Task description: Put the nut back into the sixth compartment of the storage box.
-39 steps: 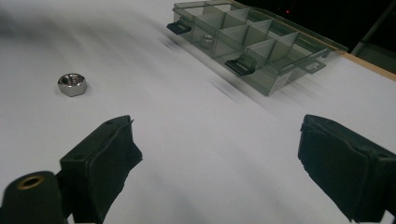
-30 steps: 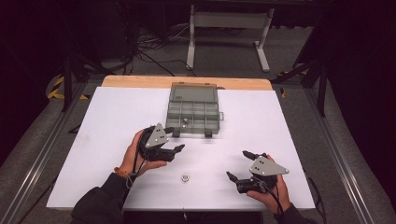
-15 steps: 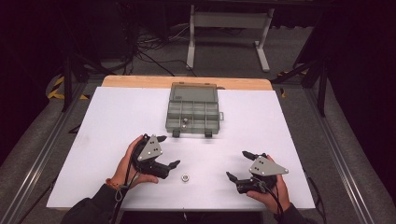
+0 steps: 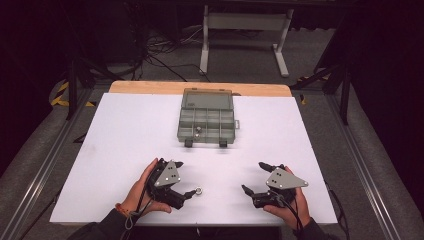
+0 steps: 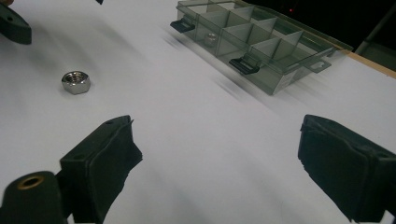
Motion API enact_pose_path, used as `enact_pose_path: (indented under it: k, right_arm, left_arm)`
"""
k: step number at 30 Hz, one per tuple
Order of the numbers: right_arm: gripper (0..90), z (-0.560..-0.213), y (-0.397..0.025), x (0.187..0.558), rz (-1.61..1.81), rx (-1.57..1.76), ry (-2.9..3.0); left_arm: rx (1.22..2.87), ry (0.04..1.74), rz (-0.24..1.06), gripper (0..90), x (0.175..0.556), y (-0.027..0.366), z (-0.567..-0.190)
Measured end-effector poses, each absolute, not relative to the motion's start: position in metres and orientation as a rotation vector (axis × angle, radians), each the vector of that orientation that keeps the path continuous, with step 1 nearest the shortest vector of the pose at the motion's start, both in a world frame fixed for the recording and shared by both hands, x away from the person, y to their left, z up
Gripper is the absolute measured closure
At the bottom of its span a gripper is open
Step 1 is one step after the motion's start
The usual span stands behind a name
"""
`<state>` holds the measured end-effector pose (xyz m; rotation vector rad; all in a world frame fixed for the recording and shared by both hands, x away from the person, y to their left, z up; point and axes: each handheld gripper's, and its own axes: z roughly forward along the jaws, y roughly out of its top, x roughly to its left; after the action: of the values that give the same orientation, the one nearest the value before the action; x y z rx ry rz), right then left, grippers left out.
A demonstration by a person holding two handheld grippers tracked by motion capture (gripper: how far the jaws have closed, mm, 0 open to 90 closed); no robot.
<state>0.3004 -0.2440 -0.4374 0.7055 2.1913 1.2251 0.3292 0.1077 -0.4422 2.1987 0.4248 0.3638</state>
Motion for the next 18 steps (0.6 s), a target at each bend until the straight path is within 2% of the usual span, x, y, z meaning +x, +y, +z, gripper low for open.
enact_pose_path:
  k: [9, 15, 17, 18]
  right_arm:
    - [11.3, -0.438, -0.243, 0.300, 1.225, 0.704, 2.195]
    - [11.2, -0.438, -0.242, 0.300, 1.223, 0.700, 2.201]
    - [11.2, -0.438, -0.242, 0.301, 1.223, 0.701, 2.201]
    - [11.3, -0.438, -0.242, 0.301, 1.224, 0.701, 2.202]
  left_arm:
    - [2.248, 0.411, 0.280, 9.3, 0.329, 0.095, -0.455]
    - [2.266, 0.401, 0.268, 18.1, 0.330, 0.087, -0.459]
    - [2.268, 0.392, 0.261, 26.4, 0.331, 0.086, -0.460]
    - [2.265, 0.387, 0.246, 27.8, 0.331, 0.086, -0.460]
